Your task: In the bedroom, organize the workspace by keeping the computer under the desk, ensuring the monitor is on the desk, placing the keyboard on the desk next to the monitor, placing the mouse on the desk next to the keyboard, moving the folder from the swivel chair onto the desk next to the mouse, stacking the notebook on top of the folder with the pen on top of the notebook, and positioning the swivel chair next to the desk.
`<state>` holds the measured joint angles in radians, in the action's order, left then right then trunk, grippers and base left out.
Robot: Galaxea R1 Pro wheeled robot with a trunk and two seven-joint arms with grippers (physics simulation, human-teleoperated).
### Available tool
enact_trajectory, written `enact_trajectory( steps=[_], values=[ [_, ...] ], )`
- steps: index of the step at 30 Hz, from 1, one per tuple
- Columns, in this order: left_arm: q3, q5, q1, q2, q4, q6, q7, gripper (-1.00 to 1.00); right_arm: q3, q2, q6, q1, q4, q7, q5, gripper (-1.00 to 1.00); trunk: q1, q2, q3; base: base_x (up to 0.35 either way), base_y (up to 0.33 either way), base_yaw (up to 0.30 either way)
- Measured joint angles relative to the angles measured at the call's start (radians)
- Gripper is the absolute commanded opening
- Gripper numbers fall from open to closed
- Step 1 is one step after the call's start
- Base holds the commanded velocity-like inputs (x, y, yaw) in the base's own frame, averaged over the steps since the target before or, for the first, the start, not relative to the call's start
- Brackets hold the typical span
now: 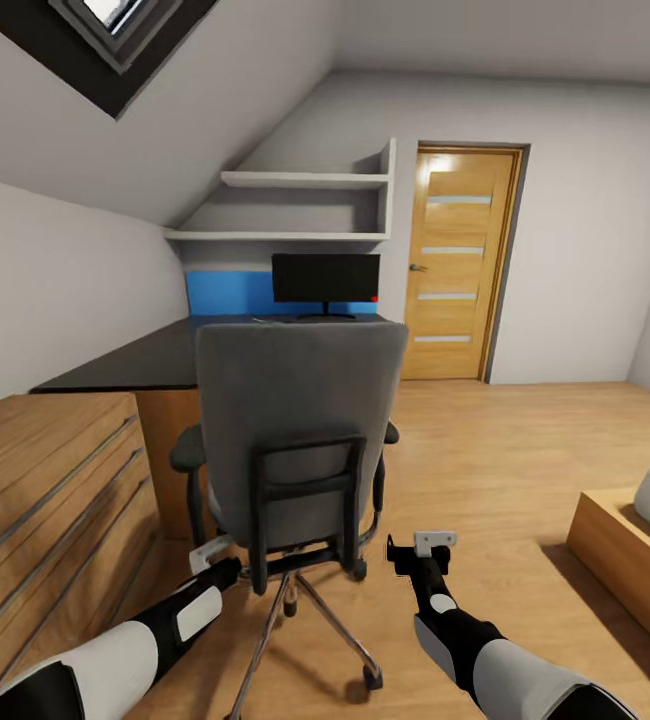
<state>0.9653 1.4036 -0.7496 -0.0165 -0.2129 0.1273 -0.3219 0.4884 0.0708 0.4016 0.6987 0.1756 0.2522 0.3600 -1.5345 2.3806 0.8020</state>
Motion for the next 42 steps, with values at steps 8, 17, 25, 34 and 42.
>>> enact_trajectory(
  steps=[8,17,25,34,42],
  values=[
    [0.006,0.003,0.0,0.0,0.0,0.01,0.0,1.0,0.0,0.0,-0.001,0.0,0.001,0.0,0.0,1.0,-0.001,0.0,-0.001,-0.087,0.064,-0.002],
    [0.005,0.005,0.0,-0.003,0.003,0.01,0.001,1.0,0.0,0.0,-0.001,0.0,0.001,0.0,0.0,1.0,-0.001,0.0,-0.001,-0.061,0.162,0.0],
    [-0.001,0.01,0.0,-0.008,0.006,0.009,-0.004,1.0,-0.002,0.0,0.0,0.0,0.001,0.0,0.0,1.0,-0.001,0.0,-0.001,-0.002,0.013,0.0],
    [-0.002,0.01,0.0,-0.008,0.007,0.007,-0.001,1.0,-0.002,-0.001,0.0,0.0,0.002,0.0,0.0,1.0,-0.001,0.0,-0.001,0.0,0.0,0.0],
    [0.001,0.009,0.0,-0.008,0.007,0.006,0.053,1.0,-0.002,-0.001,0.0,0.0,0.002,0.001,0.0,1.0,-0.001,0.0,-0.001,0.0,0.0,0.0]
  ],
)
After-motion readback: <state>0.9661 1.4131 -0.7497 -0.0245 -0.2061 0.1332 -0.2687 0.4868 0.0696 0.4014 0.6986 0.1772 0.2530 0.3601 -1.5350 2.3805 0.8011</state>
